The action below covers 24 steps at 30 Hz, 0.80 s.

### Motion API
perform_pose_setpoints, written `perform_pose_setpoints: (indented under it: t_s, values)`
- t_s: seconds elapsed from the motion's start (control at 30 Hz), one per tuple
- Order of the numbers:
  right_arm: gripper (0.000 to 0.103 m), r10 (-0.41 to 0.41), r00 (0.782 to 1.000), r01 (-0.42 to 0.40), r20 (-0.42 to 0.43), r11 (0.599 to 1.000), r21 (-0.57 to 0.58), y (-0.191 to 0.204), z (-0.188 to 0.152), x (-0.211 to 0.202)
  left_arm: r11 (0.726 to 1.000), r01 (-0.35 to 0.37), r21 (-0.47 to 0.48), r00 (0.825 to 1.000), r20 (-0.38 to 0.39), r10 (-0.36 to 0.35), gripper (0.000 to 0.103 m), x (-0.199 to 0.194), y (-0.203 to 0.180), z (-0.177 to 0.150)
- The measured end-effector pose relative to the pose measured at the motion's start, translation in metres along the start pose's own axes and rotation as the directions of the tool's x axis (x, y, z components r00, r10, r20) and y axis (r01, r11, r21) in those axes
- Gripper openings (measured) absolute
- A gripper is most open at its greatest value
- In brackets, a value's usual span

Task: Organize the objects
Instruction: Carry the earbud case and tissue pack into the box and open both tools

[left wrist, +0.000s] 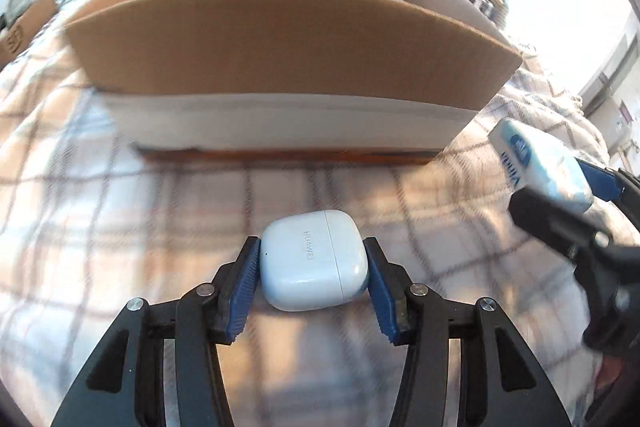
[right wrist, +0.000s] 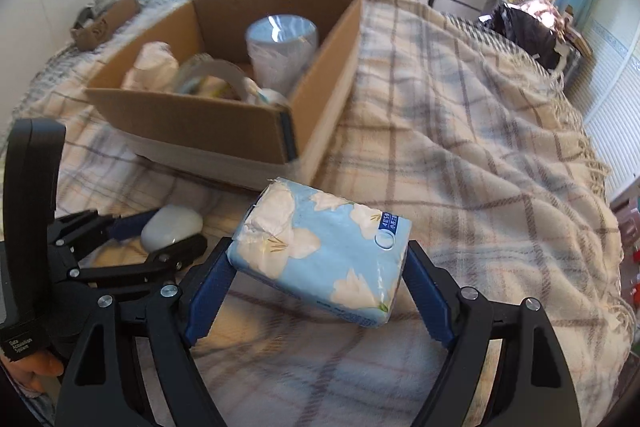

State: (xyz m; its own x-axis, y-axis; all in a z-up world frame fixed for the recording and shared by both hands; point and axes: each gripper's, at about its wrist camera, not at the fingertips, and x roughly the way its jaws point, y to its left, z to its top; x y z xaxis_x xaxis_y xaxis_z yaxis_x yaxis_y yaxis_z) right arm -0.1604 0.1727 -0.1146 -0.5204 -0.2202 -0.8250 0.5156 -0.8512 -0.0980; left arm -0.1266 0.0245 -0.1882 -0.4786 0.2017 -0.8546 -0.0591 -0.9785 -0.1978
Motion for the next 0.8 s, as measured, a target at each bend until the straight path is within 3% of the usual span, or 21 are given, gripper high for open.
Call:
perform_pose_setpoints:
  t_s: [0.17, 0.4, 0.63, 0.8]
  values:
    - [0.082, 0.028, 0.999, -0.029, 0.044, 0.999, 0.019, 0.005, -0.001, -0.022, 0.997, -0.011, -0.075, 0.999, 0.034, 0.014, 0.052, -0.028, 0.021, -0.010]
    - [0.082, 0.032, 0.993, -0.034, 0.118, 0.999, 0.011, 0.012, 0.003, -0.059, 0.994, -0.016, -0.109, 0.991, 0.133, 0.030, 0.052, -0.078, 0.044, -0.007]
    - [0.082, 0.043, 0.977, -0.038, 0.208, 0.999, -0.028, 0.019, 0.029, -0.090, 0.997, -0.025, -0.079, 0.968, 0.247, 0.044, 0.052, -0.120, 0.045, 0.026]
    - [0.082, 0.075, 0.963, -0.068, 0.261, 0.997, -0.035, 0.019, 0.061, -0.095, 0.998, -0.055, -0.037, 0.940, 0.335, 0.064, 0.052, -0.139, 0.043, 0.067]
